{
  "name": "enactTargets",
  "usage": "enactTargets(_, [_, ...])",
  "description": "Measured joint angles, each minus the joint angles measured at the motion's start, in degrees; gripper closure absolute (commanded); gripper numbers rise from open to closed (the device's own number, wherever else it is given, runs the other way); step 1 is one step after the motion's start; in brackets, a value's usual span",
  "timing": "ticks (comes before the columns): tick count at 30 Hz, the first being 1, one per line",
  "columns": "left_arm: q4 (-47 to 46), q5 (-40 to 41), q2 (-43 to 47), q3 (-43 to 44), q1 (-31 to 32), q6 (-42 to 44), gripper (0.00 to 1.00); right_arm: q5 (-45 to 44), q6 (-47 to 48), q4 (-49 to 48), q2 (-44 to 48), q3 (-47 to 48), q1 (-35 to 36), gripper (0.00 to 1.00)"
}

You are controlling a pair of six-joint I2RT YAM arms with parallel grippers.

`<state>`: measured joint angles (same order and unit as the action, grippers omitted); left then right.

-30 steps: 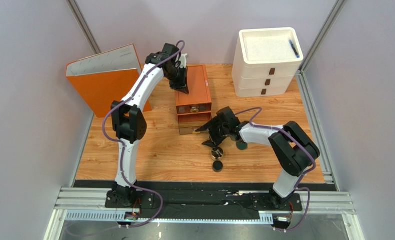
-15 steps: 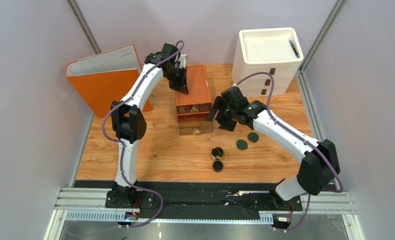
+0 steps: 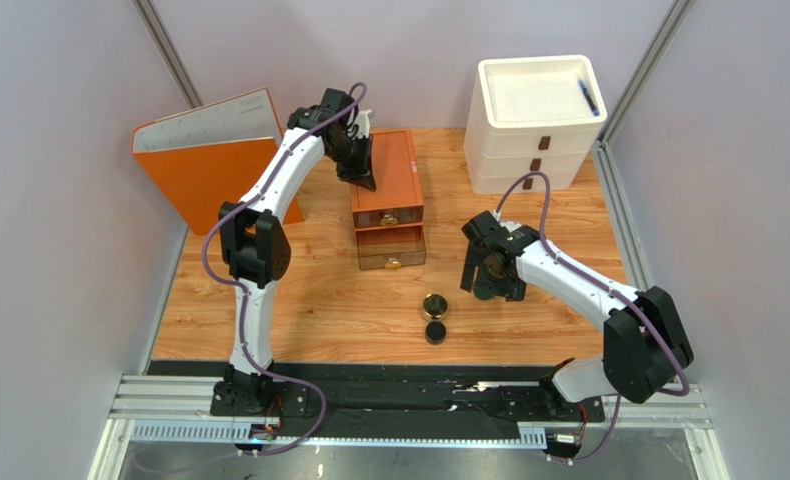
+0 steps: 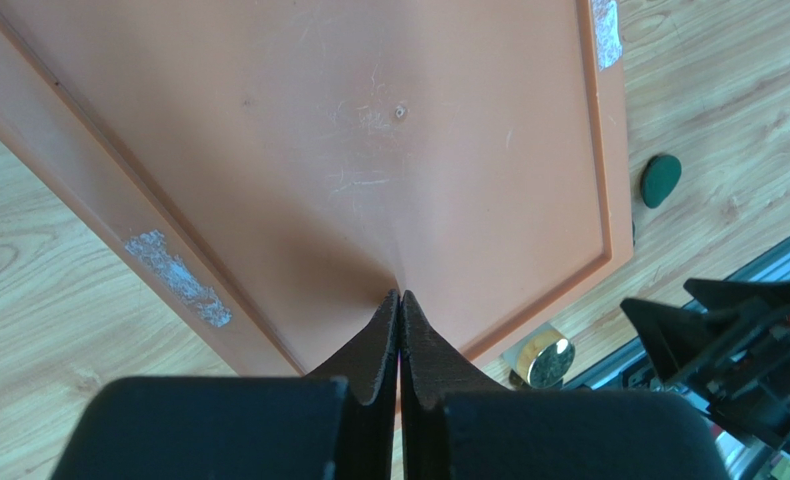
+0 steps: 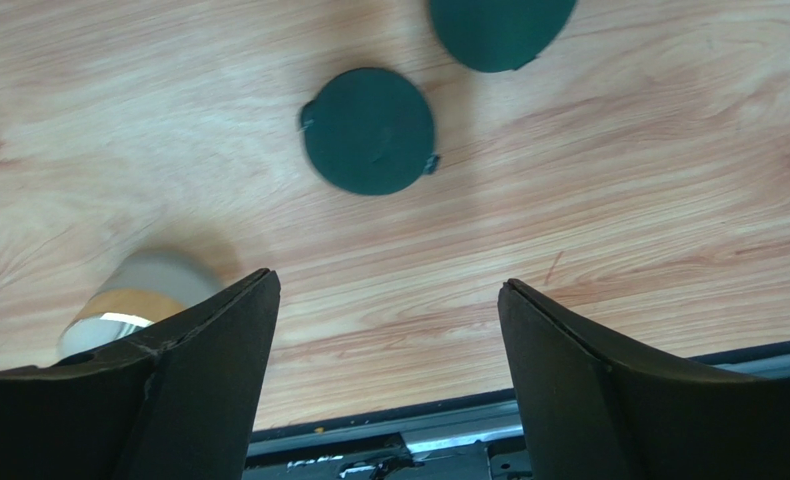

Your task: Organize the makeup

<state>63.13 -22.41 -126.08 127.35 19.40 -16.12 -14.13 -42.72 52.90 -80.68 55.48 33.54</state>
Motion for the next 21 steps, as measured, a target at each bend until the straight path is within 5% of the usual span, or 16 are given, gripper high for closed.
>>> enactTargets(13, [-0.20,-0.04,1.16,-1.86,0.00,0.04,1.00,0.85,2.95,-10.64,-12.15,-1.79,-5.16,0.34])
enactTargets(14, [-0.17,-0.04,1.27,-2.01,0.00,0.04,1.00,1.57,3.37,-10.88,-13.16,-0.76,-5.29,0.40])
enactTargets(18, [-0.11,-0.02,1.42,-2.21,0.00,0.07,1.00,2.99,4.31,-13.33,-14.73,0.48,-5.46,0.98])
enactTargets(21, [-0.15,-0.02,1.55,-2.43,0.00,0.09,1.00,3.98,4.09,-14.38,-14.69,0.61,-5.46,1.00])
